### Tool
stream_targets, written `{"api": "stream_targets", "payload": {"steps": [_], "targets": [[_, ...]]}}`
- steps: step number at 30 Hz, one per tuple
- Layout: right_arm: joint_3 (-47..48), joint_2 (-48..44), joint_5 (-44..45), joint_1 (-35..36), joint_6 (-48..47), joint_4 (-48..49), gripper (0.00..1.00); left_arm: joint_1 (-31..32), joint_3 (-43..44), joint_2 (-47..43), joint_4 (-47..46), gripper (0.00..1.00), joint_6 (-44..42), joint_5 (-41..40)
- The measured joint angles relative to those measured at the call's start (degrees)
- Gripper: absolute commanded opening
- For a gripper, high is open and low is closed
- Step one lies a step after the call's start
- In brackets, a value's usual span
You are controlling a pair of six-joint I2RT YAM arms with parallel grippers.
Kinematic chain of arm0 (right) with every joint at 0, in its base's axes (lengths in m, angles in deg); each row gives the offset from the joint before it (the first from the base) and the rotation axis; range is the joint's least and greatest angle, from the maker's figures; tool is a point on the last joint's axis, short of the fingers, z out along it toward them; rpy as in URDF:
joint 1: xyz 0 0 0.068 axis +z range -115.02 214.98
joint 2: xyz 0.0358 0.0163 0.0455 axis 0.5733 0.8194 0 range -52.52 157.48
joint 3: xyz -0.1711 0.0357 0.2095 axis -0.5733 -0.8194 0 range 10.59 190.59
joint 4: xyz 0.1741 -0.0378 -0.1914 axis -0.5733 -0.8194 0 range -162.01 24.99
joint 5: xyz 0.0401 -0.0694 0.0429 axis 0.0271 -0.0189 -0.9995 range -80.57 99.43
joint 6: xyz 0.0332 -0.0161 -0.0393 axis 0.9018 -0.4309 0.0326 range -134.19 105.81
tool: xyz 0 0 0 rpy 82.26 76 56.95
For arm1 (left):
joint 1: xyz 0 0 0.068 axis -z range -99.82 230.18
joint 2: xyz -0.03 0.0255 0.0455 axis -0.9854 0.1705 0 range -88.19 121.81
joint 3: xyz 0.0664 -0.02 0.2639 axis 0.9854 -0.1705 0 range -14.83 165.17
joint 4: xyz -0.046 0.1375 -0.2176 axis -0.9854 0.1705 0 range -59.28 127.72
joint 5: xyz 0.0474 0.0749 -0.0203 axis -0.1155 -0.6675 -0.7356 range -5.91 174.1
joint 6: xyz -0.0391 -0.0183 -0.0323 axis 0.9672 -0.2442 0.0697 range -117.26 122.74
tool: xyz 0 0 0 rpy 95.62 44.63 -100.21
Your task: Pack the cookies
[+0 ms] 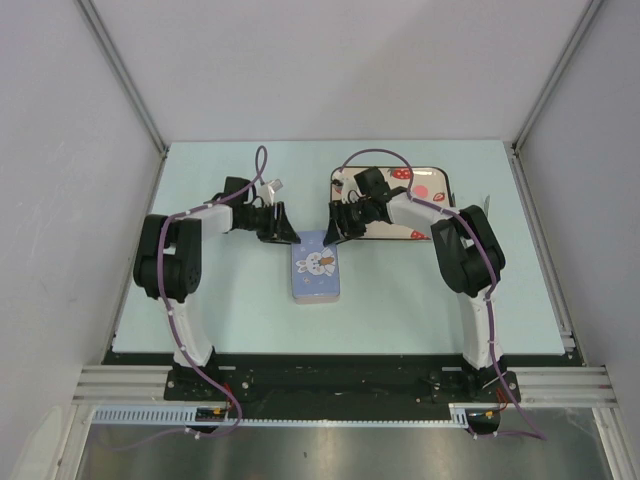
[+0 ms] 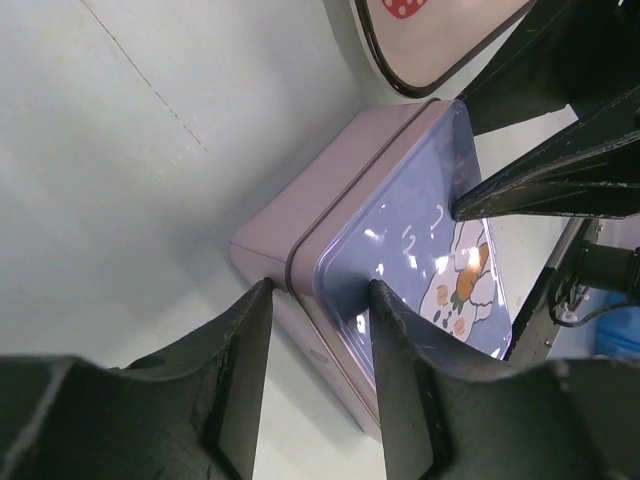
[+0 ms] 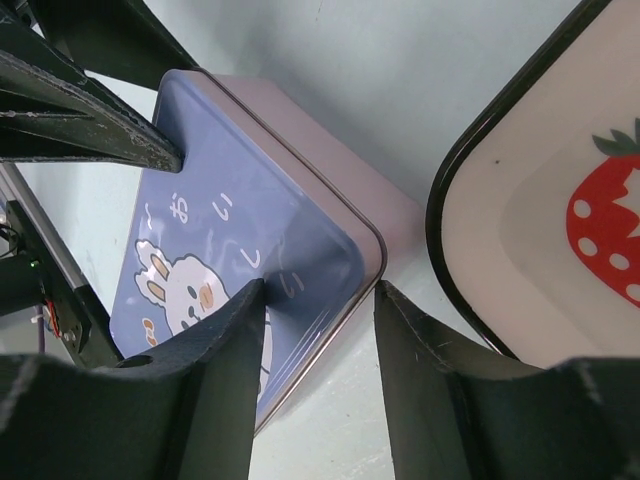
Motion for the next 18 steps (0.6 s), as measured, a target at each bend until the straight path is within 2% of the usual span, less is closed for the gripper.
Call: {"api": "stream_targets", "payload": {"steps": [18], "targets": [[-0.02, -0.42, 2.49, 0.74, 1.99, -0.44, 0.12, -0.07, 5.18, 3.04, 7.04, 0.1, 1.73, -0.2]]}}
